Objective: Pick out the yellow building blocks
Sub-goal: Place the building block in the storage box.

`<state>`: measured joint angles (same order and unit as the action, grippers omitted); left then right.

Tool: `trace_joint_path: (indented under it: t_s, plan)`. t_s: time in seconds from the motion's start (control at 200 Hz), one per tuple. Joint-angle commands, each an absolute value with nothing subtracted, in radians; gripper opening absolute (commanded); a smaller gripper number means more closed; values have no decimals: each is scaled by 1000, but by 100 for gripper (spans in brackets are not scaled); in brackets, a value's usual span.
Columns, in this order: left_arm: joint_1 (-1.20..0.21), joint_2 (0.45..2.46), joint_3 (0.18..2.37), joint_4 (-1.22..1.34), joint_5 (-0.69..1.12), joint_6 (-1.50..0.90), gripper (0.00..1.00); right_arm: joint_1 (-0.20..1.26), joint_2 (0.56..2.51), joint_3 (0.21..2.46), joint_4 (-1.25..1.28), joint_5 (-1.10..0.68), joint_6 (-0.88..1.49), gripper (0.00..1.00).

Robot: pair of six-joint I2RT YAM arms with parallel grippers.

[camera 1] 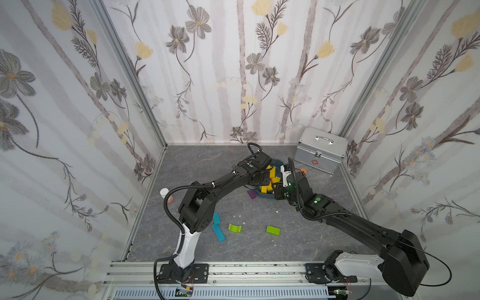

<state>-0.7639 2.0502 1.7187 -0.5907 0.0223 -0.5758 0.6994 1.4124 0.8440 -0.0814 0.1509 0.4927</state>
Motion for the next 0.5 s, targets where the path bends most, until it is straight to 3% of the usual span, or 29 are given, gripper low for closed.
trace_joint_path:
  t_s: [0.0, 0.495]
  plan:
    - [-762, 2039, 1715, -570, -5, -562, 43, 700, 1431, 864, -72, 138, 485, 26]
    - [-761, 2020, 1706, -565, -25, -554, 43, 701, 1447, 881, -69, 109, 485, 26]
